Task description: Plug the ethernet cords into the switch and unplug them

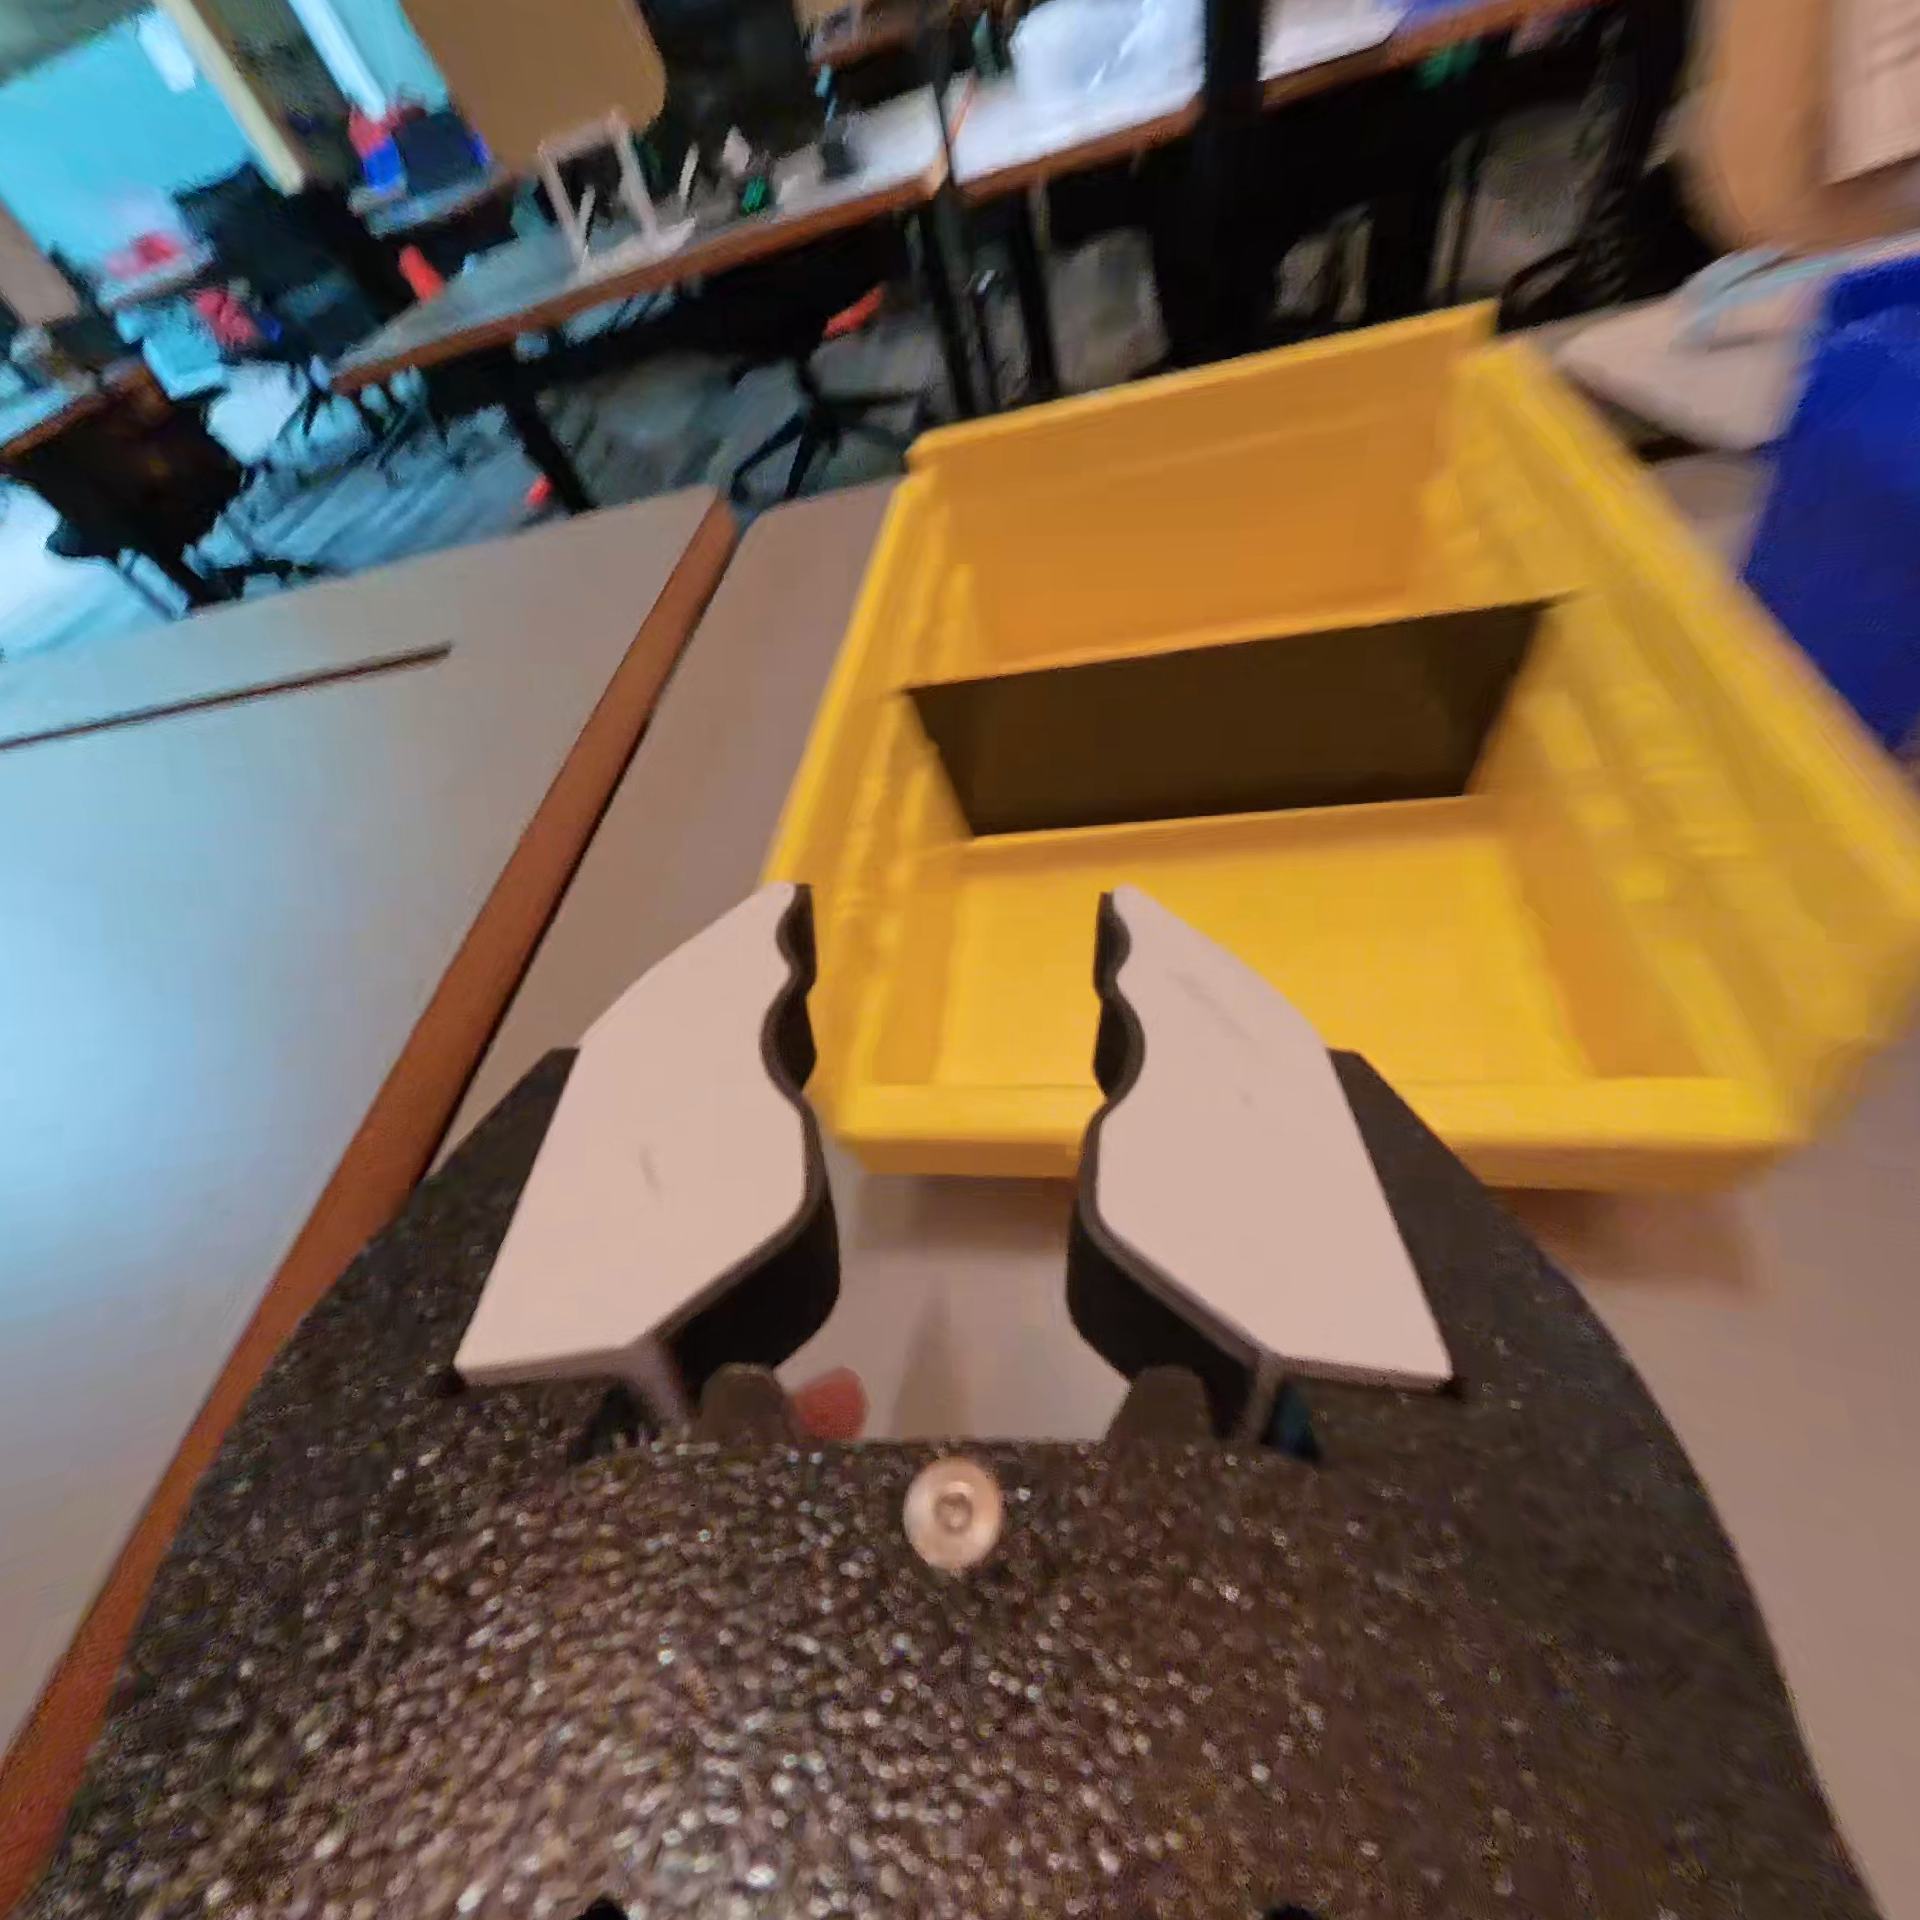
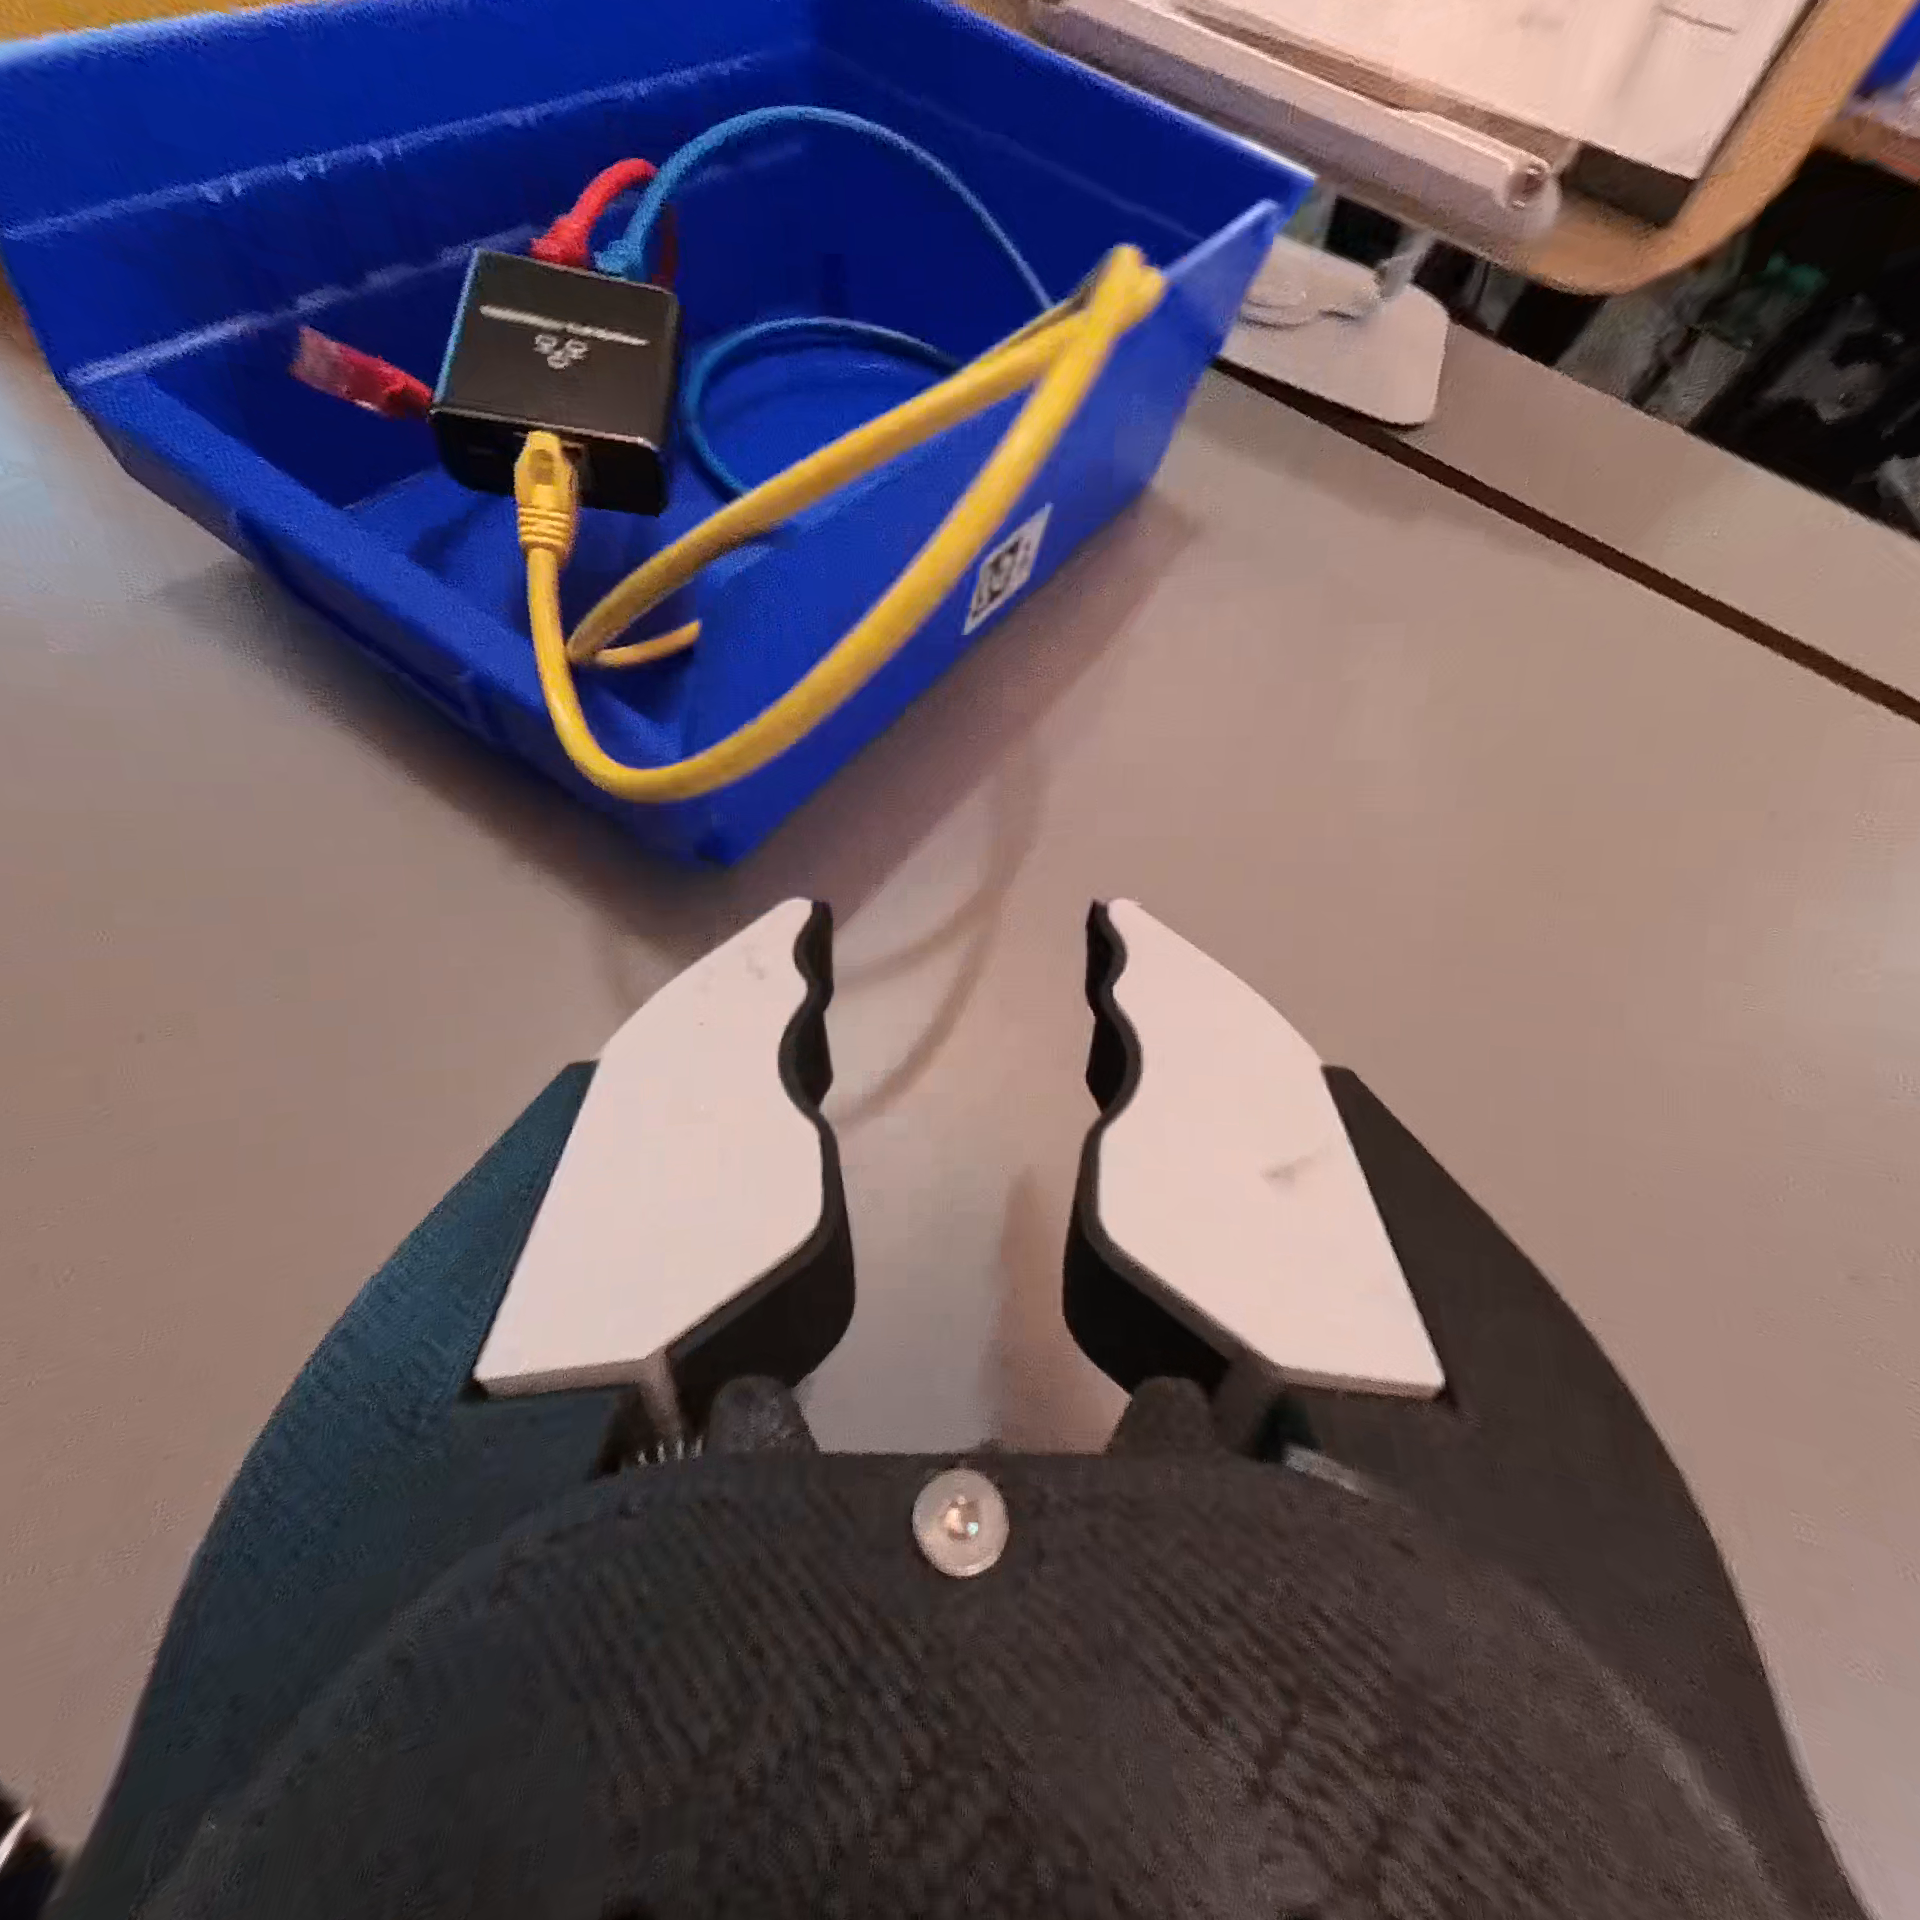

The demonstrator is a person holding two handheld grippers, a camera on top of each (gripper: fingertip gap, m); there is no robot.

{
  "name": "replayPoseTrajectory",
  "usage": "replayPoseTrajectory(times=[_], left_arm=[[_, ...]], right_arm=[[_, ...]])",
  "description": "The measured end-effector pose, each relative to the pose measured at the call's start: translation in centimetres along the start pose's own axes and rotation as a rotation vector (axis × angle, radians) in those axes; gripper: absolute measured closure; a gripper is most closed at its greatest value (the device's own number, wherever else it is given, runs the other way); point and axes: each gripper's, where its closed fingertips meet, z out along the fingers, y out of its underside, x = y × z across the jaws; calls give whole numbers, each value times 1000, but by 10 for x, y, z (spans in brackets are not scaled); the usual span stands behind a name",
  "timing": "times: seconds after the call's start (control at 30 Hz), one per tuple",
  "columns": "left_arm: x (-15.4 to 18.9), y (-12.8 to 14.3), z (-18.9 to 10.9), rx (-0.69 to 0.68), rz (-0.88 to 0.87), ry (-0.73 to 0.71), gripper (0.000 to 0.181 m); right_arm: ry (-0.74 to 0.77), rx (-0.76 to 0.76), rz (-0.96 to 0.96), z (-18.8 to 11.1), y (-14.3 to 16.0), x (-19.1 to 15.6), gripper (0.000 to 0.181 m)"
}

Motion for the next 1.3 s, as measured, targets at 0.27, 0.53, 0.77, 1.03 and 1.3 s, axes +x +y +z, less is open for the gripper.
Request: replayPoseTrajectory(times=[0.27,0.53,0.77,1.03,1.3], left_arm=[[8,54,73,-146,-273,464,117],[-4,47,69,-57,-331,281,179],[-9,-6,14,108,-468,156,174],[9,-77,-65,377,-550,156,172],[102,-139,-120,537,-513,334,169]], right_arm=[[-30,94,3,-32,-26,0,104],[-85,170,6,-31,-51,-34,93],[-126,291,-29,-42,-89,-59,93],[-117,516,-20,-40,-159,-87,93],[-184,523,243,19,-181,-103,88]])
